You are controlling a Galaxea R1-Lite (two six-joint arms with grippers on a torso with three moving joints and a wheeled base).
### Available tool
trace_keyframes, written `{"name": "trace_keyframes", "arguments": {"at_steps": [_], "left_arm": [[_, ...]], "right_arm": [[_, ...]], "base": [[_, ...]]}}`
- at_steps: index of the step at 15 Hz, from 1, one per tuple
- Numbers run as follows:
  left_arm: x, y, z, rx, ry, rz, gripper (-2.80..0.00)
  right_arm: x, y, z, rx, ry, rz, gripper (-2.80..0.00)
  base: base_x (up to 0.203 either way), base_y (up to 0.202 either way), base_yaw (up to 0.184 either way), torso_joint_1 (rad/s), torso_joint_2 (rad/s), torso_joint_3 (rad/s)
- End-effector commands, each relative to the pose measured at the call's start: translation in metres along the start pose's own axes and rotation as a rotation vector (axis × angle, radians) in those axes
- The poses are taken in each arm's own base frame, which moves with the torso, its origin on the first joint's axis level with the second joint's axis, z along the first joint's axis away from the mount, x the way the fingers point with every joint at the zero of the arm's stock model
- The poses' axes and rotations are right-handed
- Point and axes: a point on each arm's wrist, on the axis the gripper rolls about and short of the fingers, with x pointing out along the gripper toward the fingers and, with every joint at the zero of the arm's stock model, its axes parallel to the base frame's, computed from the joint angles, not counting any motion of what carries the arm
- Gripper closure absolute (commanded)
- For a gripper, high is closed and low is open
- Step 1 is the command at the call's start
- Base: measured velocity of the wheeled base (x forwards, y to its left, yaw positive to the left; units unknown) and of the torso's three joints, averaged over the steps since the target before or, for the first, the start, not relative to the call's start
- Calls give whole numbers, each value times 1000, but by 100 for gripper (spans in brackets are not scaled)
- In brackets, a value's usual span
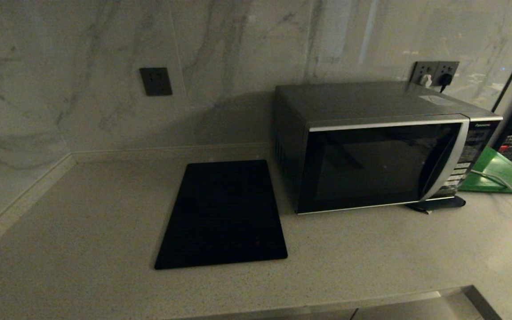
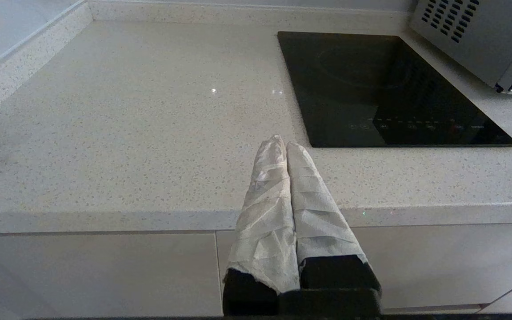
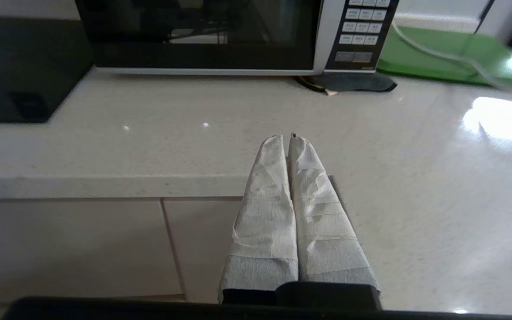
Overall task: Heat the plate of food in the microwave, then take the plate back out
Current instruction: Open the microwave oven
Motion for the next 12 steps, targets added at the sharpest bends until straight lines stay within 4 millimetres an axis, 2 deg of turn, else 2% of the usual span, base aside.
{"name": "trace_keyframes", "arguments": {"at_steps": [1, 4, 12], "left_arm": [[0, 0, 0, -1, 1, 1, 0], [0, 0, 0, -1, 1, 1, 0], [0, 0, 0, -1, 0, 1, 0]], "right_arm": [[0, 0, -3, 47, 28, -2, 0], [0, 0, -6, 124, 57, -20, 0], [0, 0, -6, 129, 55, -20, 0]], "base": [[0, 0, 0, 0, 0, 0], [0, 0, 0, 0, 0, 0], [0, 0, 0, 0, 0, 0]]}}
